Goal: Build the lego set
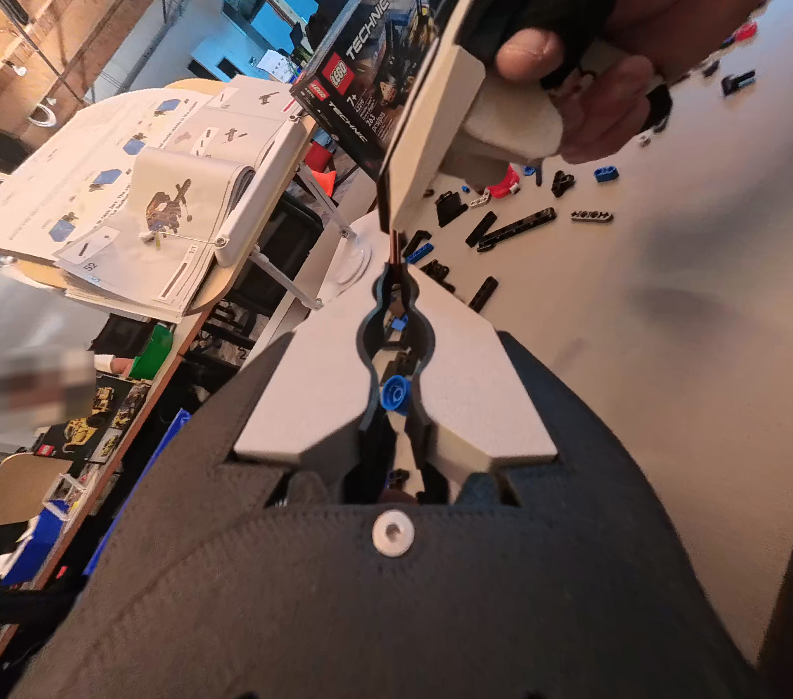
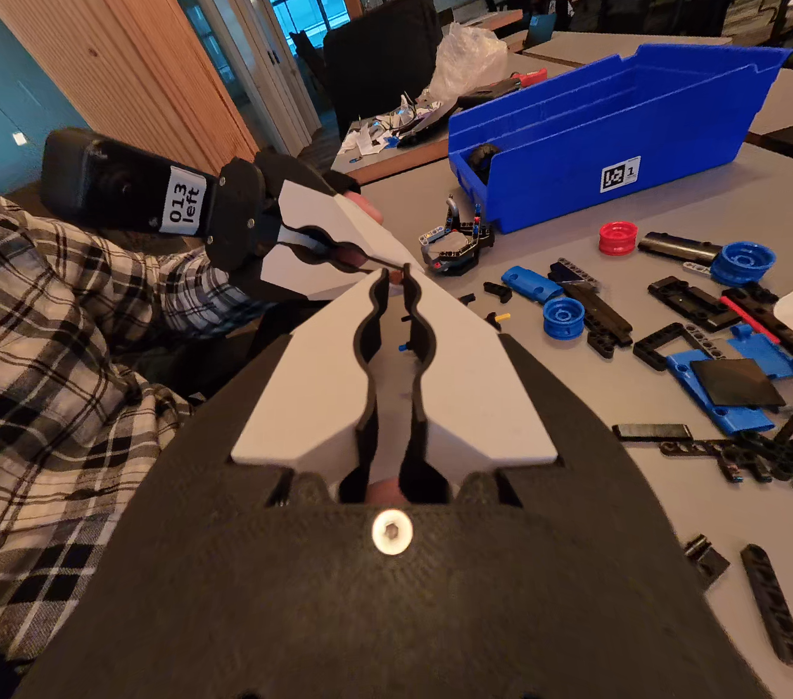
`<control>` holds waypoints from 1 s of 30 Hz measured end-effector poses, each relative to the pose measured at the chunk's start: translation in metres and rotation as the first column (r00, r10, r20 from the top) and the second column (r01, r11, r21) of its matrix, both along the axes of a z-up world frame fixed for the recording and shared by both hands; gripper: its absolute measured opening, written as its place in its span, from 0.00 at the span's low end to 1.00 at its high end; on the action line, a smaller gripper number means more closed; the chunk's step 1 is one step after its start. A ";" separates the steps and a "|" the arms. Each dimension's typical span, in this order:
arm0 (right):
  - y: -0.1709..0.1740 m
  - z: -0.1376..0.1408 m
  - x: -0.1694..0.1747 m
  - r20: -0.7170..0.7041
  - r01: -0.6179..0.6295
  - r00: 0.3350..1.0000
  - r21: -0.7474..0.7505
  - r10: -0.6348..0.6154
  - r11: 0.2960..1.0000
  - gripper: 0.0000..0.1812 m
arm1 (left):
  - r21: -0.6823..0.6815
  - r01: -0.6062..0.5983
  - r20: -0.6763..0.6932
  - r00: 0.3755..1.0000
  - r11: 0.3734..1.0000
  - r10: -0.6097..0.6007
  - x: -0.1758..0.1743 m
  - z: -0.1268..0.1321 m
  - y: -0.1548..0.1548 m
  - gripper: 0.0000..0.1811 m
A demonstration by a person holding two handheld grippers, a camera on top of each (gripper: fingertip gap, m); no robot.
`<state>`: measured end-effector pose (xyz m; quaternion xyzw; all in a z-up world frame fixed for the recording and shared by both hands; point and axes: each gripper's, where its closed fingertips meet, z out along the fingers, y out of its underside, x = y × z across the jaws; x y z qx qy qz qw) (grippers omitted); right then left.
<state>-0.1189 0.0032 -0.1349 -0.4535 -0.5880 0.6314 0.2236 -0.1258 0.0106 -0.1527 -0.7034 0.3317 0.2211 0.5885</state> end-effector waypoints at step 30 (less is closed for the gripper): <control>0.020 -0.042 -0.009 0.136 -0.035 0.990 -0.071 0.045 0.997 0.01 | -0.466 -0.091 -0.074 0.995 0.880 0.064 -0.057 -0.089 -0.038 0.26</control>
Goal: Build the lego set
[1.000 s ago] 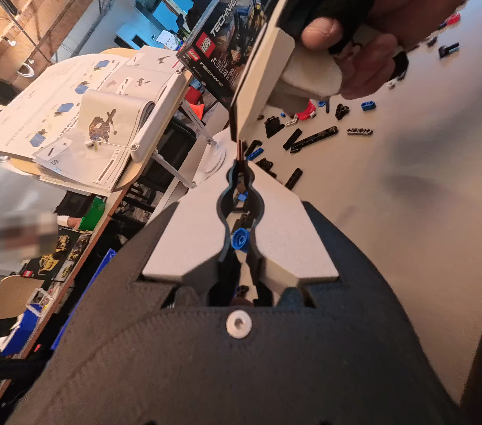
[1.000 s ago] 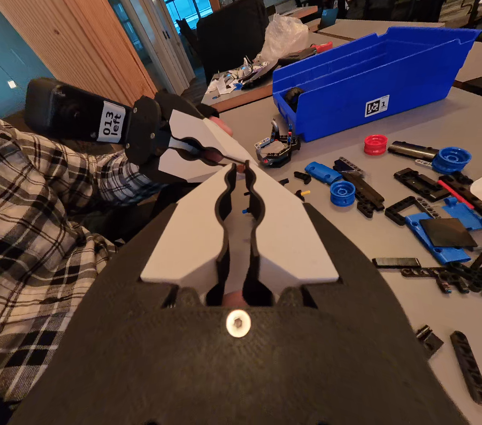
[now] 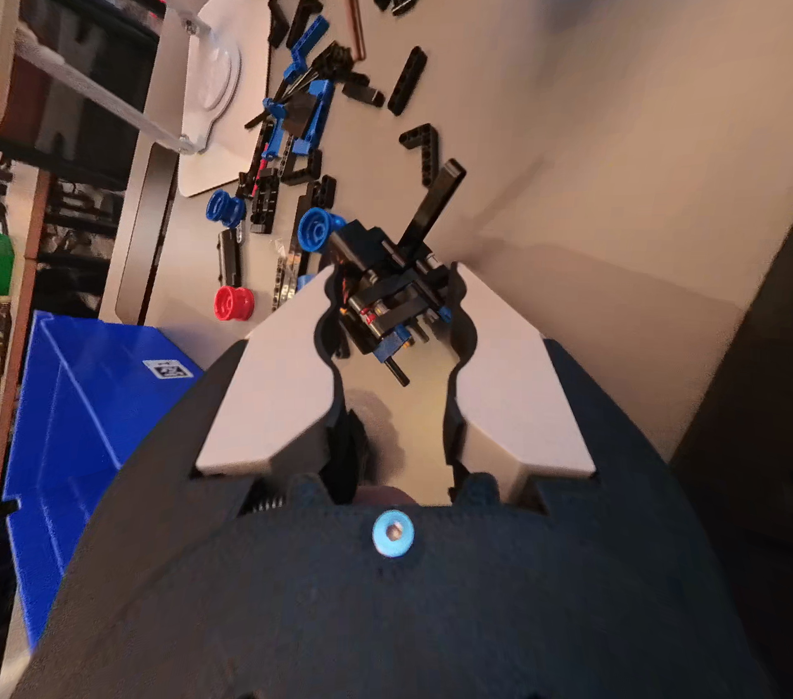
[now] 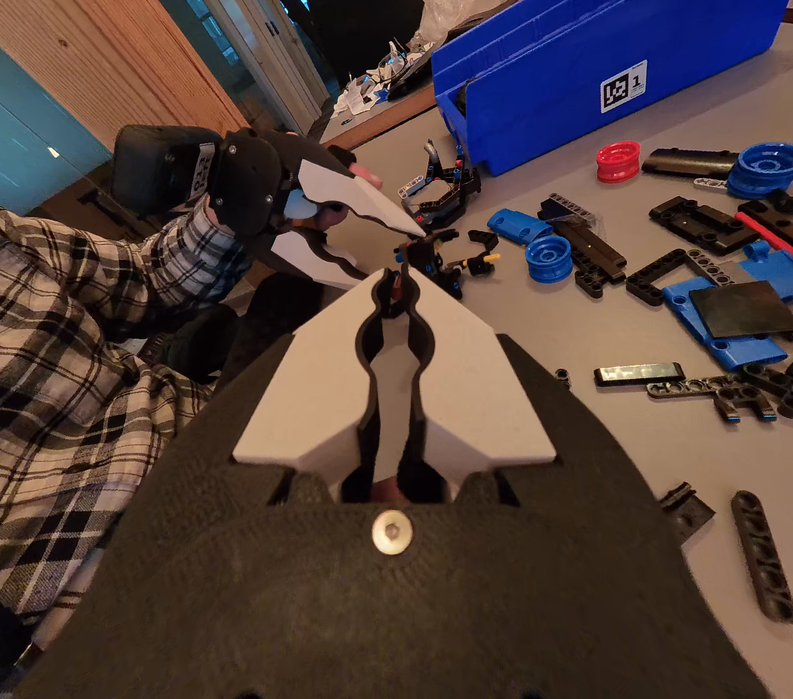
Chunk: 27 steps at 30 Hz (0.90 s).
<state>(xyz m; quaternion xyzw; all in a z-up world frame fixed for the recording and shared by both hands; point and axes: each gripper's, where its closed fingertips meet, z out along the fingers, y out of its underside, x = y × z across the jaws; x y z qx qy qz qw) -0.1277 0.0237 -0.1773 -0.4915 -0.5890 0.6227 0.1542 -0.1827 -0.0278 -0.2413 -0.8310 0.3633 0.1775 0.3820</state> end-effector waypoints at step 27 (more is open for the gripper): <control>-0.005 -0.018 -0.007 0.039 0.008 0.999 -0.051 -0.006 0.999 0.01 | 0.012 -0.082 -0.031 0.996 0.997 0.083 0.011 -0.018 -0.026 0.03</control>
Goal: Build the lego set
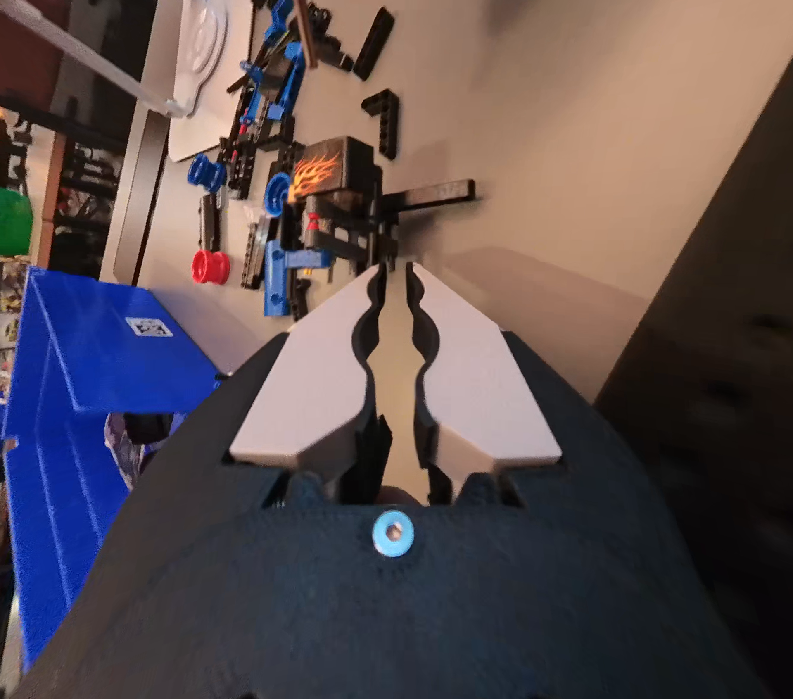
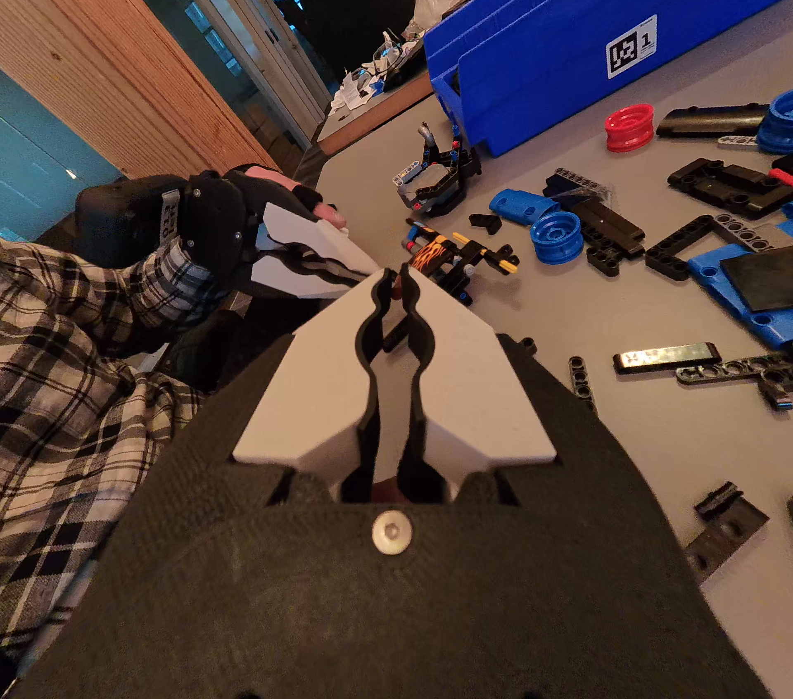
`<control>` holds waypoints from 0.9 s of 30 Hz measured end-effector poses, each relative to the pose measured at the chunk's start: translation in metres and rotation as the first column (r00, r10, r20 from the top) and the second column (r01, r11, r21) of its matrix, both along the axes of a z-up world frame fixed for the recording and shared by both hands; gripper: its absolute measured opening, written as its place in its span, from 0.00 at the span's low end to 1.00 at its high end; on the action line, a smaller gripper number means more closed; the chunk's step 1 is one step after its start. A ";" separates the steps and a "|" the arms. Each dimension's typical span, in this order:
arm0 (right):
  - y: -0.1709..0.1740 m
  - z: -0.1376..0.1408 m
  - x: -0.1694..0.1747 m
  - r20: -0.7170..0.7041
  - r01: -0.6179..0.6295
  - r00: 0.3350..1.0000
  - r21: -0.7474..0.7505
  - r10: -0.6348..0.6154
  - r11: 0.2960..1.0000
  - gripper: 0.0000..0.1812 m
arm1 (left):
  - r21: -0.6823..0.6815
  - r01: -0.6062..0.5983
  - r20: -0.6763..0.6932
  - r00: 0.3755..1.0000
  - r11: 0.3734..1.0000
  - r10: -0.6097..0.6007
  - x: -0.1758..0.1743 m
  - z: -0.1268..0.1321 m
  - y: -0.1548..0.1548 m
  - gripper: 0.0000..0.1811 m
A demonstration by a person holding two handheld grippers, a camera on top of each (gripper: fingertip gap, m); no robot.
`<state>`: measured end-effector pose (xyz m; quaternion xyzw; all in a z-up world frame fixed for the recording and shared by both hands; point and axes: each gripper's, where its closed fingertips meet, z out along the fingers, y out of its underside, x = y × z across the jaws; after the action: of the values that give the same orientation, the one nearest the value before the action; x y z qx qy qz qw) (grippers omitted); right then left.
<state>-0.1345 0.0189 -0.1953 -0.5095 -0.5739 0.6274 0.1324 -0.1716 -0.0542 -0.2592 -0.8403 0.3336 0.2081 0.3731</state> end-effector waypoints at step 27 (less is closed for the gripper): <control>-0.013 0.000 0.007 -0.010 -0.025 1.000 0.057 0.025 0.998 0.01 | -0.236 -0.209 0.484 0.822 0.949 0.301 0.007 -0.024 0.000 0.03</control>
<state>-0.1272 0.0063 -0.1957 -0.4950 -0.5970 0.6151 0.1419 -0.1645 -0.0545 -0.2835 -0.9312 0.1230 -0.0051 0.3430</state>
